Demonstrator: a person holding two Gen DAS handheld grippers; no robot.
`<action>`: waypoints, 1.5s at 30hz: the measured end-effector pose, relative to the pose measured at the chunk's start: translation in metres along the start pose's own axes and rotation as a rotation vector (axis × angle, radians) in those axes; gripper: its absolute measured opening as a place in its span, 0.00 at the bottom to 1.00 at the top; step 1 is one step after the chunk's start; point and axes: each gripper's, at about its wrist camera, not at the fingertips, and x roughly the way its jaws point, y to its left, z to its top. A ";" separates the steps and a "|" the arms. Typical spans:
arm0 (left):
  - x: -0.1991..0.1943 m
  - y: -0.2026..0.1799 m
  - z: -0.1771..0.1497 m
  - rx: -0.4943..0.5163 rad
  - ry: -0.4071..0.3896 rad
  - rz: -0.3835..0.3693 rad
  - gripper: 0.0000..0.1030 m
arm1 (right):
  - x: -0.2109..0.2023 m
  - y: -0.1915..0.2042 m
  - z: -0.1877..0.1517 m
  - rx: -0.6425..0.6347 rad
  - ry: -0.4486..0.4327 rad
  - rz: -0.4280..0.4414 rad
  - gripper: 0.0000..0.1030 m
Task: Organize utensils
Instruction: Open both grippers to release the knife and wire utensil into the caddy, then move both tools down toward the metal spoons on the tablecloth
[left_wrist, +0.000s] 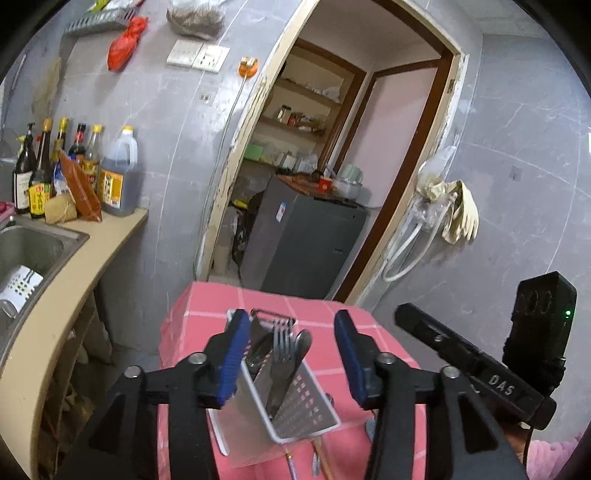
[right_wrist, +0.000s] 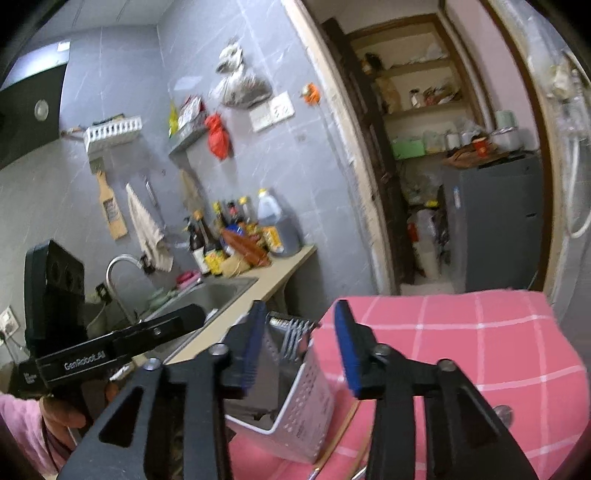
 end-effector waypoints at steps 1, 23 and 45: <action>-0.002 -0.003 0.001 0.004 -0.010 0.004 0.52 | -0.006 -0.003 0.003 0.004 -0.013 -0.013 0.45; -0.009 -0.113 -0.022 0.160 -0.109 0.036 1.00 | -0.132 -0.069 0.027 -0.034 -0.132 -0.231 0.99; 0.097 -0.142 -0.089 0.134 0.226 0.069 0.86 | -0.110 -0.198 -0.039 0.140 0.151 -0.158 0.88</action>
